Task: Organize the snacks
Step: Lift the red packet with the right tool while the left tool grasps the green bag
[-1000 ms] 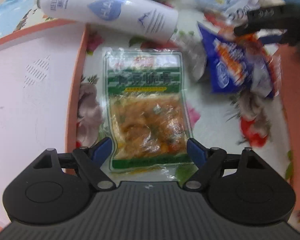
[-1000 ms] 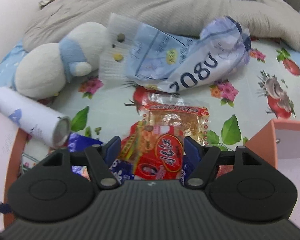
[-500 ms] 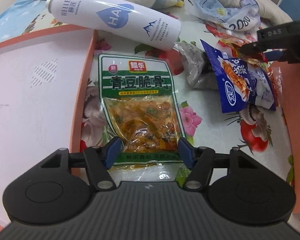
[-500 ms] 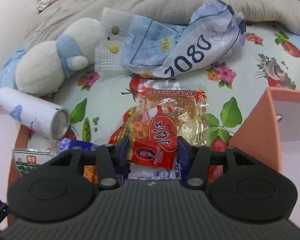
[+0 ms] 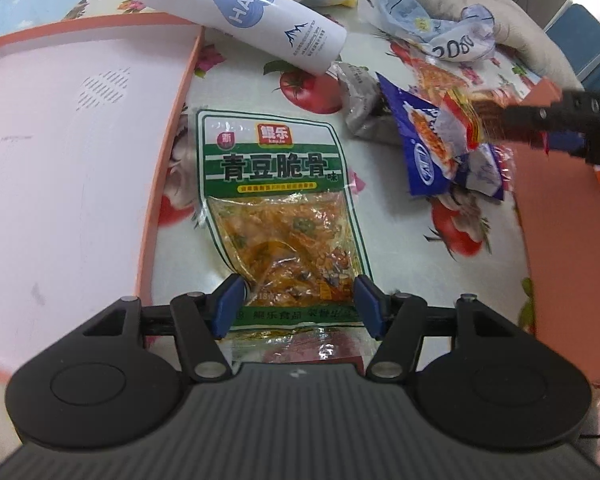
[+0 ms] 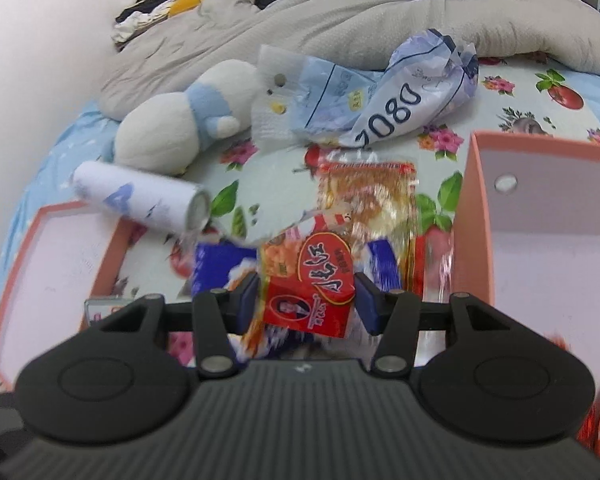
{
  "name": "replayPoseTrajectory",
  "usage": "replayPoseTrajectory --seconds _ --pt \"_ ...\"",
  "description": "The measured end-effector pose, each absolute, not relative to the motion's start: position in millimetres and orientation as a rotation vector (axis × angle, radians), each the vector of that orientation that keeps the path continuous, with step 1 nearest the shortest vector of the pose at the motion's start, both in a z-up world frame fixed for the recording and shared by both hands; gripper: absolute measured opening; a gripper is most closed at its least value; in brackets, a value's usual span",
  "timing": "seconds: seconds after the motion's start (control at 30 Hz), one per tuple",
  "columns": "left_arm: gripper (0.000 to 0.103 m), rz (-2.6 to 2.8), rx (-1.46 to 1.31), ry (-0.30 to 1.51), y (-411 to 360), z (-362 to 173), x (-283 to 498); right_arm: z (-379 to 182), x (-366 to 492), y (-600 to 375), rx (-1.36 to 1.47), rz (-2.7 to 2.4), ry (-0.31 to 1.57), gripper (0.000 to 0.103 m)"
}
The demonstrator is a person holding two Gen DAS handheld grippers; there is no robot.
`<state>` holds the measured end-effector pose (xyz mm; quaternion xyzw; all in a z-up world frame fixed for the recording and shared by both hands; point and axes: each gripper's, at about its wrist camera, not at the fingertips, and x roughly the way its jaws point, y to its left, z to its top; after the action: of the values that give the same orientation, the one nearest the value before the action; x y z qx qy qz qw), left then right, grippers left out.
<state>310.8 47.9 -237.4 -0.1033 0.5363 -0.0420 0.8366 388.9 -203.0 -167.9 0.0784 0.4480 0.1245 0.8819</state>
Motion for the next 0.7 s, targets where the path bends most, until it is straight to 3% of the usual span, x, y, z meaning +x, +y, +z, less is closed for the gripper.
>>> replayPoseTrajectory --seconds 0.27,0.33,0.7 --pt "0.063 -0.104 -0.227 1.106 46 -208 276 -142 311 -205 0.193 0.294 0.858 0.053" --pt "0.039 -0.109 -0.202 1.094 41 -203 267 -137 288 -202 0.184 0.296 0.826 0.053" --pt "0.037 -0.150 -0.195 1.107 19 -211 238 -165 199 -189 0.149 0.281 0.785 0.053"
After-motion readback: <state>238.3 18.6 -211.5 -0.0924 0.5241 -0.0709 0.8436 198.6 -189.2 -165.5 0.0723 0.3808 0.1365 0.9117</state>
